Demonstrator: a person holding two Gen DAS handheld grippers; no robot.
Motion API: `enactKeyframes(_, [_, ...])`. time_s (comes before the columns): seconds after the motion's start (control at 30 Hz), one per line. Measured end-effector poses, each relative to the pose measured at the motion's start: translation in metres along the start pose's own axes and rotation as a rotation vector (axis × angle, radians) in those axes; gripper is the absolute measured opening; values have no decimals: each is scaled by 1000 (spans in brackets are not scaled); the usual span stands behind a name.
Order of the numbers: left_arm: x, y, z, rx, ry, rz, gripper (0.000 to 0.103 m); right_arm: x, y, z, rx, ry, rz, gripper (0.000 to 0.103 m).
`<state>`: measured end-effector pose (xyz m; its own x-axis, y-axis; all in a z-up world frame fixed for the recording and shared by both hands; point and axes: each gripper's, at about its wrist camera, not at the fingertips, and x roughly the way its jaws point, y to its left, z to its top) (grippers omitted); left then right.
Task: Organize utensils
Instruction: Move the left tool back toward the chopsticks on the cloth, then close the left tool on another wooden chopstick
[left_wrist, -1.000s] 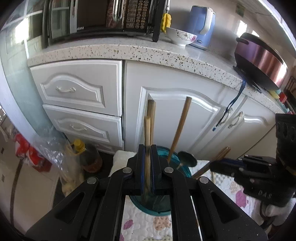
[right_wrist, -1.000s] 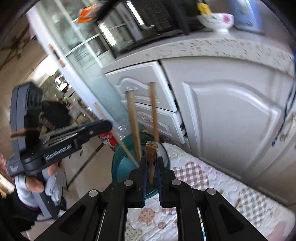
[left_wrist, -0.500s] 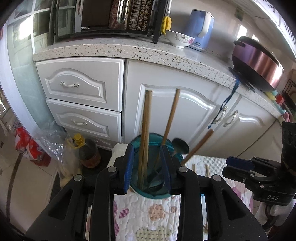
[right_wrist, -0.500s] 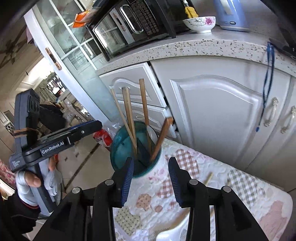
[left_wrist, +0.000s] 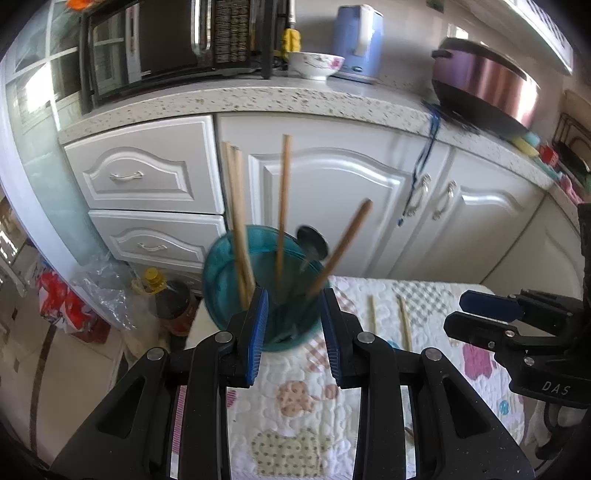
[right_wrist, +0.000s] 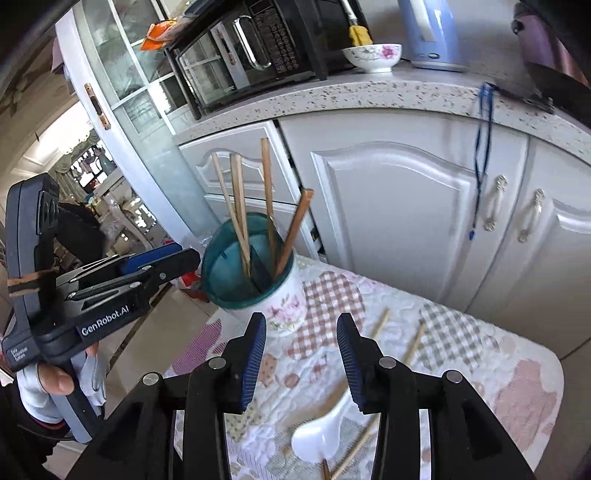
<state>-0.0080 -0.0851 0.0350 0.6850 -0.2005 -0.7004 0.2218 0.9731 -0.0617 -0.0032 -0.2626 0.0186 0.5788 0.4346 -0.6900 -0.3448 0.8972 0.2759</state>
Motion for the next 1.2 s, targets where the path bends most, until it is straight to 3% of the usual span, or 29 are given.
enactKeyframes(0.37, [21, -31, -27, 29, 67, -53, 28, -13, -29, -36, 53, 32, -87, 42])
enactKeyframes(0.67, [55, -32, -53, 10, 182, -114, 28, 42, -69, -69, 131, 185, -130, 42])
enactKeyframes(0.93, [89, -47, -64, 13, 274, -152, 28, 103, -106, -70, 223, 280, -150, 29])
enactKeyframes(1.03, [105, -59, -62, 16, 295, -163, 28, 109, -113, -66, 213, 273, -158, 19])
enactKeyframes(1.2, [140, -81, -51, 26, 310, -148, 28, 103, -127, -55, 227, 267, -146, 17])
